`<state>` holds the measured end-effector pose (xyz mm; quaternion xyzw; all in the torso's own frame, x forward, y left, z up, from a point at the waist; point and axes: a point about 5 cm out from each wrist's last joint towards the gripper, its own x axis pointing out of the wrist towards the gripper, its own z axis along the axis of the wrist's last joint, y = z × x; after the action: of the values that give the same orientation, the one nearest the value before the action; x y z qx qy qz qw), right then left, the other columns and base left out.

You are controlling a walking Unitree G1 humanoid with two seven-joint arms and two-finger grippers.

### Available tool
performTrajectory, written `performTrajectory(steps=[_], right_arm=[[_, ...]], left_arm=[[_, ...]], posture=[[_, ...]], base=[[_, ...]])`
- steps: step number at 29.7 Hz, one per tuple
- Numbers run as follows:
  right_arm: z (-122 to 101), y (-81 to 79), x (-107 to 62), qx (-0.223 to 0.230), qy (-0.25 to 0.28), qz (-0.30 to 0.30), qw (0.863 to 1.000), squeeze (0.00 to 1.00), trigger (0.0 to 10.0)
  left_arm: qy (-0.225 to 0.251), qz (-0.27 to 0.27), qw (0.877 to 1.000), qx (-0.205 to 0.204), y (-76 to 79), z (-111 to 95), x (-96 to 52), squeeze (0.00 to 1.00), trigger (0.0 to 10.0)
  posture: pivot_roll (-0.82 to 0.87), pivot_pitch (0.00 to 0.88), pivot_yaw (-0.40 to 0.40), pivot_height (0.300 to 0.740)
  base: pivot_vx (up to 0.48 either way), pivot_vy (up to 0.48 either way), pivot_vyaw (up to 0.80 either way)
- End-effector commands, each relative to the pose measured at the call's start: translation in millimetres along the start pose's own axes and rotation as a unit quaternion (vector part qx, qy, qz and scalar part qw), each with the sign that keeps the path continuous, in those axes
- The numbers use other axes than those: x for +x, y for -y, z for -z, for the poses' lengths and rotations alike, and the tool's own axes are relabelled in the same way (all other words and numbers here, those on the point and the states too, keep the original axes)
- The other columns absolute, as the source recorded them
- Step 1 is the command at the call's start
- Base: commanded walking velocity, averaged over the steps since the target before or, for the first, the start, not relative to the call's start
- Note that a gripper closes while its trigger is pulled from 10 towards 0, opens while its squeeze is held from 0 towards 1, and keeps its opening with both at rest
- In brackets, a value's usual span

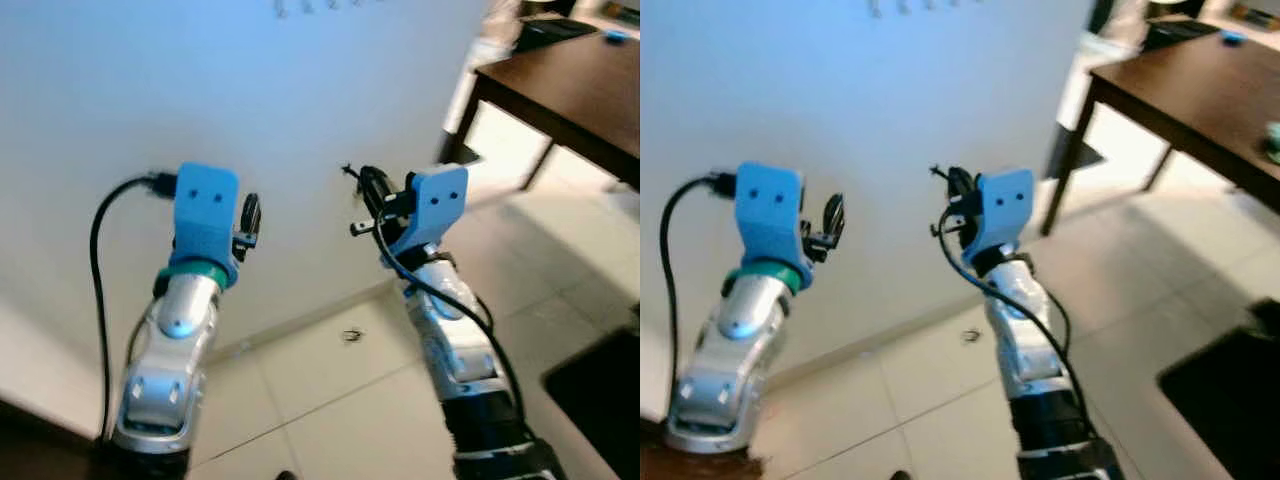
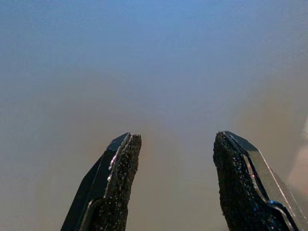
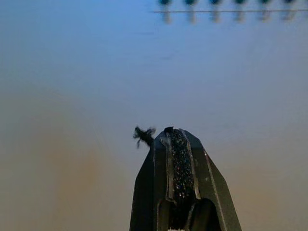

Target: Hang keys on a hook

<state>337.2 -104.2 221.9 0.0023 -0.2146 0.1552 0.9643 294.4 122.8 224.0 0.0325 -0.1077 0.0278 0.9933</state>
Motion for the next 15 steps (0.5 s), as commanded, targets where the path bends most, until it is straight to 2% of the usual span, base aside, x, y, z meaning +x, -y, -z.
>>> performTrajectory(steps=[1, 5, 6, 10, 12, 15], right_arm=[[3, 1.0, -2.4, -0.001, -0.007, 0.003, 1.000, 0.00, 10.0], [4, 1.3, -3.1, -0.001, -0.008, 0.003, 1.000, 0.00, 10.0], [4, 1.0, -3.3, 0.000, -0.008, 0.003, 1.000, 0.00, 10.0], [2, -0.3, -3.0, 0.002, -0.003, 0.000, 1.000, 0.00, 10.0], [1, 0.0, -2.7, 0.009, 0.001, 0.003, 1.000, 0.00, 10.0], [0, 0.8, -3.1, 0.015, 0.005, 0.006, 1.000, 0.00, 10.0]], left_arm=[[0.014, -0.007, 1.000, -0.017, -1.7, -3, -1.5, 0.00, 10.0], [0.037, -0.004, 0.999, -0.028, 1.9, -8, -5.7, 0.00, 10.0], [0.066, 0.019, 0.997, -0.021, 11.7, -19, -6.5, 0.00, 10.0], [0.096, 0.051, 0.994, 0.001, 21.2, -28, -5.1, 0.00, 10.0], [0.103, 0.064, 0.992, 0.018, 24.4, -30, -3.4, 0.00, 10.0], [0.114, 0.086, 0.989, 0.021, 29.3, -34, -2.7, 0.00, 10.0]], posture=[[-0.08, 0.032, 0.073, 0.740], [-0.08, 0.032, 0.070, 0.740], [-0.08, 0.028, 0.067, 0.740], [-0.08, 0.026, 0.067, 0.740], [-0.09, 0.023, 0.066, 0.740], [-0.09, 0.023, 0.066, 0.740]], base=[[0.000, 0.000, 0.79], [0.000, 0.000, 0.79], [0.000, 0.000, 0.79], [0.000, 0.000, 0.78], [0.000, 0.000, 0.00], [0.000, 0.000, 0.00]])
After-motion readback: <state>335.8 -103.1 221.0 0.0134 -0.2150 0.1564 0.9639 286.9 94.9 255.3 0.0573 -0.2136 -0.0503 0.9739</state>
